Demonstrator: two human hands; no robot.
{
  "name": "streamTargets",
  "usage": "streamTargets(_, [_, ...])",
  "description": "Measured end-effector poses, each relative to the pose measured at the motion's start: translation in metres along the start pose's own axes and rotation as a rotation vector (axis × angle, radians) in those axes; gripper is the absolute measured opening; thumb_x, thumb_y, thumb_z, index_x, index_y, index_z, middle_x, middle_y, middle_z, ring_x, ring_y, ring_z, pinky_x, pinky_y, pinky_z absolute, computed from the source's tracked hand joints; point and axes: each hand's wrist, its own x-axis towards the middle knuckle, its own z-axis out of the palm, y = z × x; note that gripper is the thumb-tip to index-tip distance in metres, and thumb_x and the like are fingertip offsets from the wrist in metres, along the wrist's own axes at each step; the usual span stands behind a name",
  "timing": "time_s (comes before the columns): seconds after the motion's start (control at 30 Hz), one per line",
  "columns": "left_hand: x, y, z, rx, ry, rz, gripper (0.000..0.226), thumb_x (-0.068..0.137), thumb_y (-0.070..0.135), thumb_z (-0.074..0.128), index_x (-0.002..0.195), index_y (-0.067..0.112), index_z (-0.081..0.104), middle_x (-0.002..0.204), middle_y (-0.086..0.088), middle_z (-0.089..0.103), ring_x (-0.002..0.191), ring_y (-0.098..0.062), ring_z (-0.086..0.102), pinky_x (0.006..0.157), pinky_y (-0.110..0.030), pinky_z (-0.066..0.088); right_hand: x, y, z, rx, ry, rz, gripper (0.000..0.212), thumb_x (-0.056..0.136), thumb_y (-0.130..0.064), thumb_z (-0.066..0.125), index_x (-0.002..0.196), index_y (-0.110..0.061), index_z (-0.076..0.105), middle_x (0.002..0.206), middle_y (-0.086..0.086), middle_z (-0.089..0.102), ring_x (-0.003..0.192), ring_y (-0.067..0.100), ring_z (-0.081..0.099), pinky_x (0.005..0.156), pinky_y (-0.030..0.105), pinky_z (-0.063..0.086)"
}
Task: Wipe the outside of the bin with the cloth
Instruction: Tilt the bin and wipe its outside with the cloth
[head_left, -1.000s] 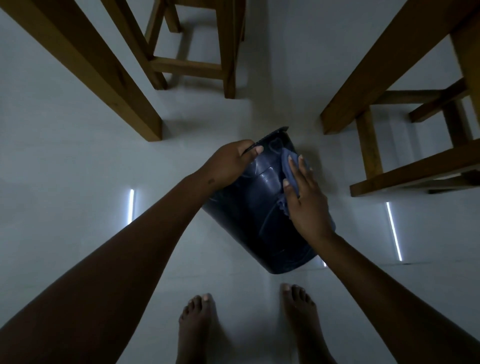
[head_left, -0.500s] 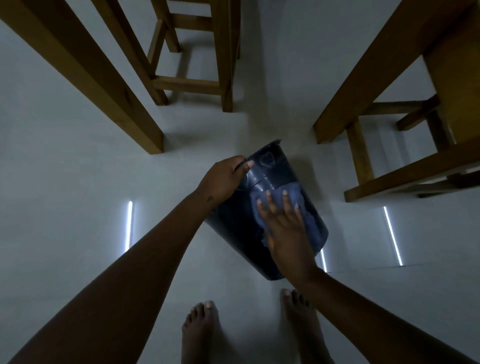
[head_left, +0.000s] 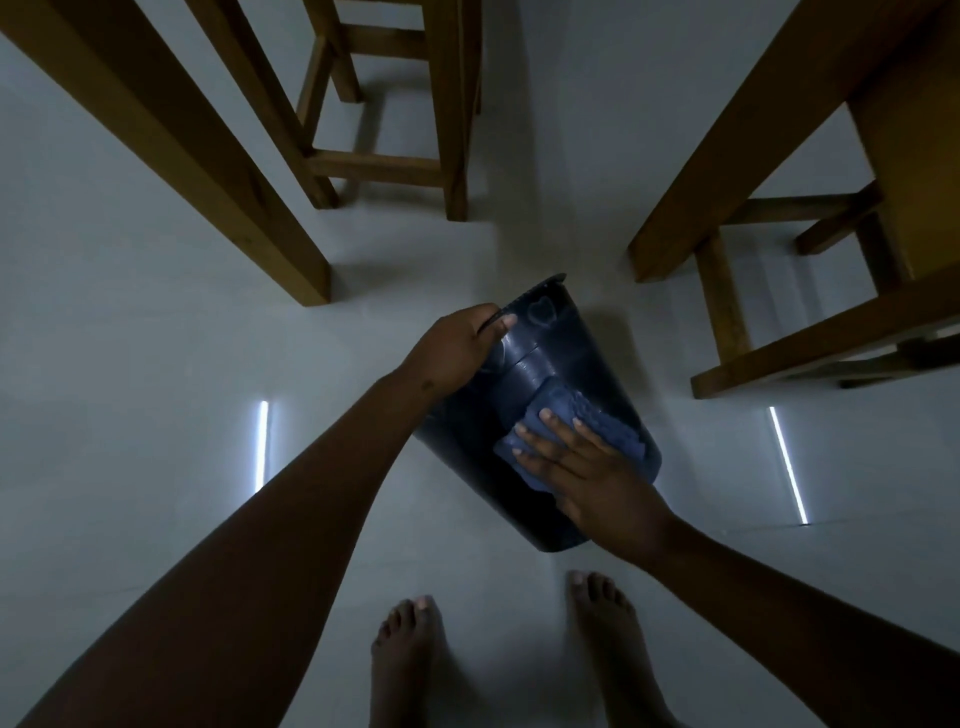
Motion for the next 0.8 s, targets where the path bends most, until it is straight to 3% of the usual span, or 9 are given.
streamTargets(0.13, [0.001, 0.011, 0.001, 0.026, 0.018, -0.006, 0.039, 0.1, 0.04, 0.04, 0.083, 0.009, 0.057, 0.08, -0.008, 0.064, 0.072, -0.021, 0.058, 0.068, -0.031, 0.045, -0.008, 0.019, -0.005, 0.135, -0.014, 0.257, 0.067, 0.089, -0.017, 0.039, 0.153, -0.02, 0.019, 0.158, 0.008, 0.03, 0.148, 0.027, 0.02, 0.12, 0.042, 0.018])
streamTargets(0.23, [-0.011, 0.015, 0.0, 0.03, 0.023, -0.019, 0.032, 0.098, 0.038, 0.044, 0.077, 0.016, 0.053, 0.071, 0.003, 0.057, 0.069, -0.017, 0.055, 0.062, -0.023, 0.042, -0.006, 0.023, -0.016, 0.332, 0.108, 0.474, 0.055, 0.094, -0.015, 0.044, 0.148, -0.013, 0.034, 0.156, 0.01, 0.036, 0.145, 0.03, 0.03, 0.118, 0.042, 0.027])
streamTargets(0.37, [-0.034, 0.024, -0.006, -0.076, -0.008, -0.029, 0.015, 0.085, 0.039, 0.066, 0.083, 0.025, 0.059, 0.08, 0.006, 0.066, 0.073, -0.01, 0.063, 0.067, -0.027, 0.052, 0.003, 0.012, -0.045, 0.699, 0.236, 0.69, 0.058, 0.092, 0.002, 0.058, 0.144, -0.016, 0.043, 0.154, -0.001, 0.036, 0.142, 0.015, 0.035, 0.115, 0.018, 0.027])
streamTargets(0.47, [-0.046, 0.041, -0.014, 0.021, -0.005, 0.035, 0.021, 0.085, 0.04, 0.065, 0.095, 0.022, 0.061, 0.088, 0.003, 0.07, 0.078, -0.013, 0.067, 0.073, -0.031, 0.054, 0.007, 0.006, -0.071, 0.812, 0.346, 0.72, 0.053, 0.094, 0.0, 0.055, 0.144, -0.016, 0.043, 0.153, -0.005, 0.034, 0.141, 0.008, 0.032, 0.113, 0.013, 0.026])
streamTargets(0.53, [-0.056, 0.052, -0.016, 0.128, 0.005, 0.089, 0.015, 0.089, 0.041, 0.06, 0.087, 0.027, 0.055, 0.081, 0.008, 0.066, 0.077, -0.014, 0.065, 0.07, -0.028, 0.05, 0.005, 0.007, -0.082, 0.86, 0.415, 0.745, 0.051, 0.095, 0.0, 0.053, 0.142, -0.017, 0.045, 0.152, 0.003, 0.039, 0.14, 0.017, 0.037, 0.114, 0.019, 0.03])
streamTargets(0.63, [-0.071, 0.059, -0.01, 0.25, 0.023, 0.201, 0.015, 0.09, 0.042, 0.055, 0.081, 0.032, 0.049, 0.076, 0.008, 0.062, 0.079, -0.02, 0.066, 0.071, -0.033, 0.052, -0.002, 0.014, -0.089, 0.913, 0.471, 0.844, 0.056, 0.096, -0.003, 0.052, 0.138, -0.038, 0.044, 0.143, 0.016, 0.051, 0.126, 0.041, 0.052, 0.103, 0.057, 0.045])
streamTargets(0.67, [-0.074, 0.055, -0.005, 0.317, 0.036, 0.239, 0.013, 0.09, 0.04, 0.054, 0.085, 0.029, 0.052, 0.079, 0.005, 0.066, 0.081, -0.022, 0.066, 0.072, -0.035, 0.053, -0.005, 0.016, -0.088, 0.898, 0.482, 0.872, 0.056, 0.097, -0.005, 0.052, 0.139, -0.04, 0.044, 0.142, 0.016, 0.052, 0.123, 0.043, 0.055, 0.098, 0.062, 0.047])
streamTargets(0.73, [-0.079, 0.049, 0.004, 0.468, 0.057, 0.303, 0.01, 0.088, 0.031, 0.056, 0.096, 0.027, 0.06, 0.091, 0.0, 0.071, 0.086, -0.023, 0.067, 0.072, -0.036, 0.055, -0.011, 0.02, -0.089, 0.863, 0.504, 0.903, 0.052, 0.098, -0.007, 0.05, 0.143, -0.033, 0.043, 0.14, 0.019, 0.053, 0.121, 0.042, 0.056, 0.094, 0.063, 0.049])
streamTargets(0.8, [-0.083, 0.042, 0.015, 0.576, 0.022, 0.332, 0.017, 0.082, 0.02, 0.058, 0.097, 0.025, 0.063, 0.09, 0.0, 0.072, 0.083, -0.025, 0.068, 0.066, -0.036, 0.056, -0.014, 0.021, -0.09, 0.848, 0.51, 0.912, 0.05, 0.098, -0.008, 0.049, 0.144, -0.028, 0.043, 0.138, 0.021, 0.054, 0.12, 0.042, 0.057, 0.093, 0.061, 0.05])
